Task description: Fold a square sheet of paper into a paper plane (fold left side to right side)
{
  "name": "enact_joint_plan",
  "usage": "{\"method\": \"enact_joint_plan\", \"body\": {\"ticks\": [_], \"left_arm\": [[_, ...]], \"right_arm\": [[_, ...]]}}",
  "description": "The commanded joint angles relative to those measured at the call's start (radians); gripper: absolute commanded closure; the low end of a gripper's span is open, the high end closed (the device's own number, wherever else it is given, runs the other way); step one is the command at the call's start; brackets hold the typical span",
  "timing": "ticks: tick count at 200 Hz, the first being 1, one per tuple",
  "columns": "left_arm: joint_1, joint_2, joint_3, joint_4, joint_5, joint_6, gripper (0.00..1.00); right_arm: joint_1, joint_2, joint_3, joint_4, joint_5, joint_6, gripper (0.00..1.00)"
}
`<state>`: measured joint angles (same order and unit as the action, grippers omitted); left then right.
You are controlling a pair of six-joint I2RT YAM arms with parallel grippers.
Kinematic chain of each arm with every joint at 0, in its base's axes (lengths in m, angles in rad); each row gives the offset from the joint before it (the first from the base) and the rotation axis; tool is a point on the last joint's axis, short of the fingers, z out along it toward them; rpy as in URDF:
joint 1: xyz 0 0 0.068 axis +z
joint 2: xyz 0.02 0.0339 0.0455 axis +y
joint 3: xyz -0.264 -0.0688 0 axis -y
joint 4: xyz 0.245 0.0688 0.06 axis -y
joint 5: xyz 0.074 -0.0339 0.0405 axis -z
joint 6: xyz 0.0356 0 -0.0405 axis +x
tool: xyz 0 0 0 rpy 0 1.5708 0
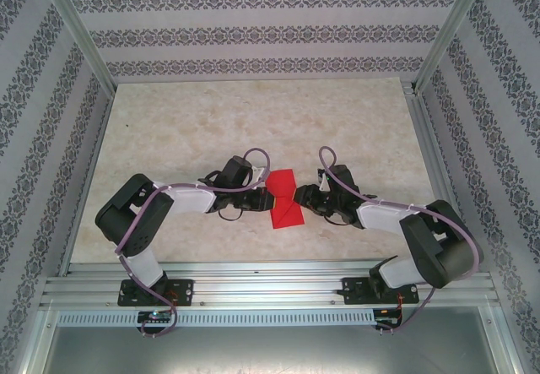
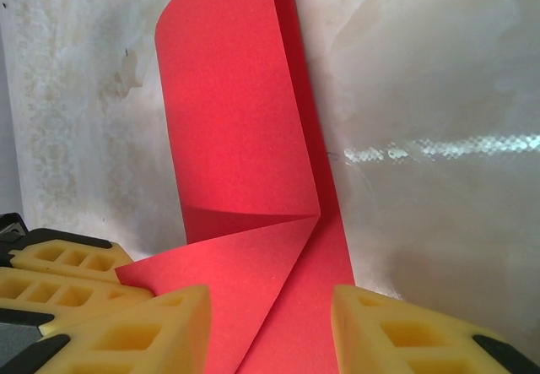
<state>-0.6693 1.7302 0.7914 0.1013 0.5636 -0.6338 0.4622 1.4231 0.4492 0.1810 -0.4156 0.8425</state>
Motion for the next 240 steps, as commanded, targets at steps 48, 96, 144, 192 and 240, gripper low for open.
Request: {"method": "enact_joint_plan", "body": {"ticks": [48, 96, 144, 192, 240], "left_arm": [[0.022, -0.026, -0.034, 0.025, -0.033, 0.013, 0.90], [0.023, -0.015, -0.033, 0.036, -0.022, 0.011, 0.89], [0.025, -0.008, -0.025, 0.033, -0.027, 0.016, 0.86], [0.096, -0.128, -0.098, 0.156, 0.030, -0.051, 0.45], [0.183, -0.389, -0.190, 0.367, 0.093, -0.235, 0.00]], "right_arm": [[0.025, 0.135, 0.026, 0.181, -0.066, 0.073, 0.55], [0.042, 0.170, 0.046, 0.218, -0.076, 0.090, 0.58], [0.047, 0.165, 0.067, 0.201, -0.083, 0.077, 0.76], [0.020, 0.042, 0.047, 0.192, -0.085, 0.042, 1.00], [-0.047, -0.194, 0.075, 0.173, -0.129, -0.033, 1.00]]}}
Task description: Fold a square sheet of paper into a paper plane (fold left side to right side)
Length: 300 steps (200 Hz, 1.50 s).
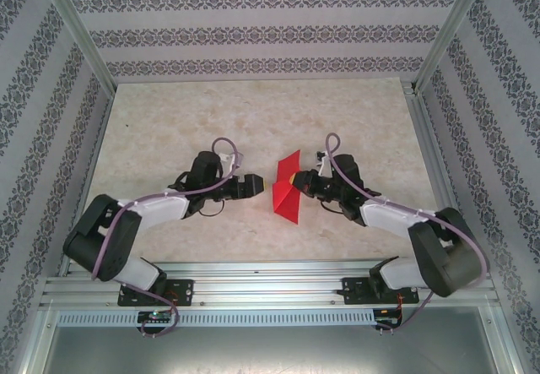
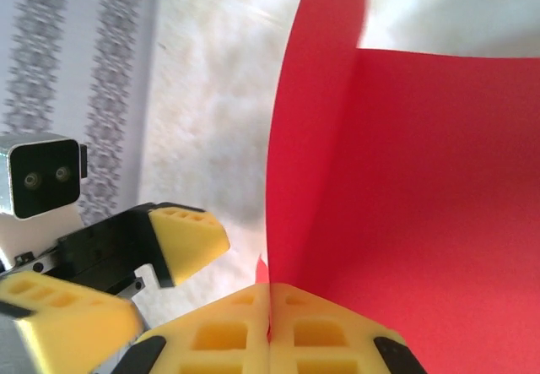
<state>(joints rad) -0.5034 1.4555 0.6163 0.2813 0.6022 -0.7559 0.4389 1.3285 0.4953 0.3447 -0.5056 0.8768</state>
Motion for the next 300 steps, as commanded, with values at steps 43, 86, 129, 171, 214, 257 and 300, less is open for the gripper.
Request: {"method": "enact_joint_plan", "body": {"ticks": [43, 86, 129, 171, 214, 257, 300], "left_arm": [[0.018, -0.268, 0.006, 0.347, 0.091, -0.253, 0.00], [0.006, -0.306, 0.045, 0.352, 0.117, -0.291, 0.00], [-0.036, -0.291, 0.044, 0.476, 0.166, -0.331, 0.01], [-0.085, -0.292, 0.053, 0.521, 0.183, -0.322, 0.20], [-0.106, -0.283, 0.067, 0.479, 0.174, -0.297, 0.60], [-0.108, -0.250, 0.073, 0.430, 0.167, -0.276, 0.84], [-0.142, -0.301, 0.163, -0.101, -0.001, 0.035, 0.96]], "right_arm": [[-0.049, -0.211, 0.128, 0.054, -0.135, -0.065, 1.00], [-0.028, -0.251, 0.215, 0.135, -0.193, 0.005, 1.00], [0.058, -0.241, 0.272, 0.152, -0.204, 0.010, 0.99], [0.090, -0.218, 0.277, 0.225, -0.206, 0.046, 0.98], [0.085, -0.223, 0.266, 0.224, -0.193, 0.048, 0.97], [0.063, -0.239, 0.238, 0.200, -0.181, 0.041, 0.90], [-0.008, -0.354, 0.219, -0.154, -0.058, -0.108, 0.69]]}}
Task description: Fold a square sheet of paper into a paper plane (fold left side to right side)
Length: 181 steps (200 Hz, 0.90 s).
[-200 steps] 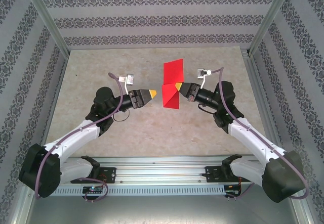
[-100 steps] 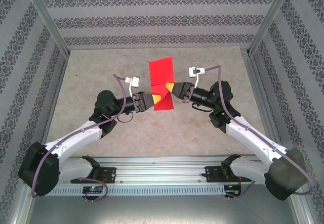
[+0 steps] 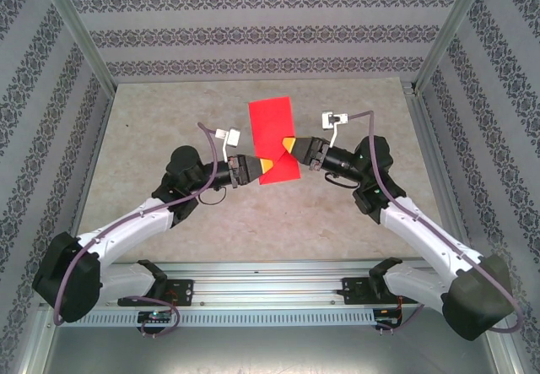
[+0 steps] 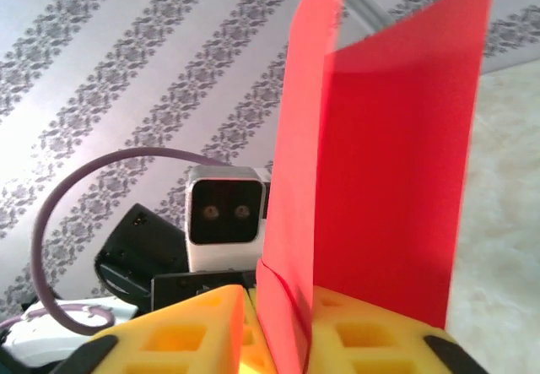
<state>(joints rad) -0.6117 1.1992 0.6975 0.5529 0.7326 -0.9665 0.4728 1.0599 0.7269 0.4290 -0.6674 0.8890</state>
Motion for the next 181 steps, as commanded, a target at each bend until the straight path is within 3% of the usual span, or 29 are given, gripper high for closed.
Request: {"method": "enact_joint_plan", "body": {"ticks": [1, 22, 49, 81, 99, 127, 181], "left_arm": [[-0.035, -0.047, 0.085, -0.388, -0.144, 0.258, 0.96], [-0.074, -0.058, 0.143, -0.703, -0.394, 0.431, 0.99], [-0.133, 0.013, 0.215, -1.002, -0.733, 0.544, 1.00], [-0.263, 0.245, 0.420, -1.409, -1.219, 0.533, 1.00], [-0.321, 0.405, 0.549, -1.607, -1.404, 0.469, 1.00], [-0.374, 0.612, 0.713, -1.800, -1.525, 0.379, 1.00], [-0.384, 0.973, 0.954, -1.997, -1.554, 0.336, 0.96]], "right_arm": [[-0.044, -0.092, -0.012, -0.246, 0.111, -0.127, 0.68], [-0.080, -0.180, -0.009, -0.561, 0.305, -0.246, 0.60], [-0.101, -0.241, -0.015, -0.849, 0.561, -0.310, 0.54], [-0.115, -0.243, -0.023, -1.087, 0.814, -0.345, 0.52], [-0.123, -0.247, -0.032, -1.143, 0.881, -0.358, 0.51], [-0.145, -0.265, -0.051, -1.165, 0.901, -0.367, 0.49], [-0.178, -0.306, -0.085, -1.181, 0.876, -0.371, 0.47]]}}
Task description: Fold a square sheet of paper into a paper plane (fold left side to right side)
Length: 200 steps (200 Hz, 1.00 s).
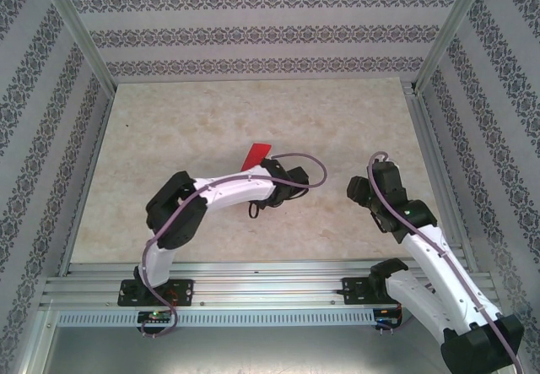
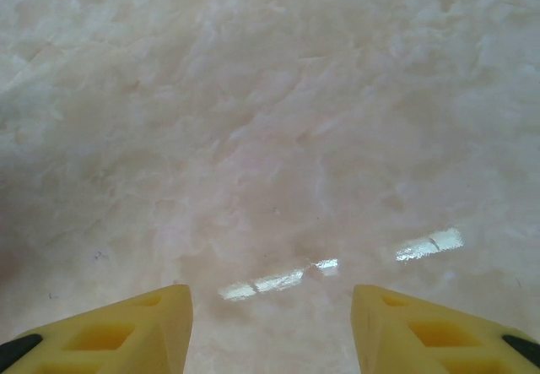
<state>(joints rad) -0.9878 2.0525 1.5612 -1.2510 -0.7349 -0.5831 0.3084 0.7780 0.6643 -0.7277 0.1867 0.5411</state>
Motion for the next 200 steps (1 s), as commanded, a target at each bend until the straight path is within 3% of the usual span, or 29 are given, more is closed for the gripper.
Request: {"method": "enact_joint_plan", "body": {"ticks": [1, 45, 83, 122, 150, 200], "left_arm": [[-0.008, 0.127, 0.096, -0.197, -0.087, -0.048, 0.95], [-0.008, 0.310, 0.244, -0.286, -0.107, -0.048, 0.92], [-0.009, 0.316, 0.245, -0.195, 0.002, 0.027, 0.84], [-0.009, 0.273, 0.231, -0.047, 0.212, 0.122, 0.70], [-0.001, 0.183, 0.222, 0.065, 0.375, 0.185, 0.50], [0.110, -0.086, 0.086, 0.316, 0.703, 0.236, 0.36]], "right_arm": [[-0.015, -0.025, -0.023, -0.024, 0.021, -0.023, 0.47], [-0.026, -0.036, -0.058, -0.012, -0.009, -0.018, 0.47], [-0.036, -0.034, -0.071, -0.001, -0.032, -0.018, 0.46], [-0.041, -0.025, -0.069, 0.004, -0.065, -0.022, 0.44], [-0.043, -0.020, -0.066, 0.007, -0.100, -0.020, 0.41], [-0.040, -0.019, -0.096, 0.145, -0.294, 0.054, 0.39]]}}
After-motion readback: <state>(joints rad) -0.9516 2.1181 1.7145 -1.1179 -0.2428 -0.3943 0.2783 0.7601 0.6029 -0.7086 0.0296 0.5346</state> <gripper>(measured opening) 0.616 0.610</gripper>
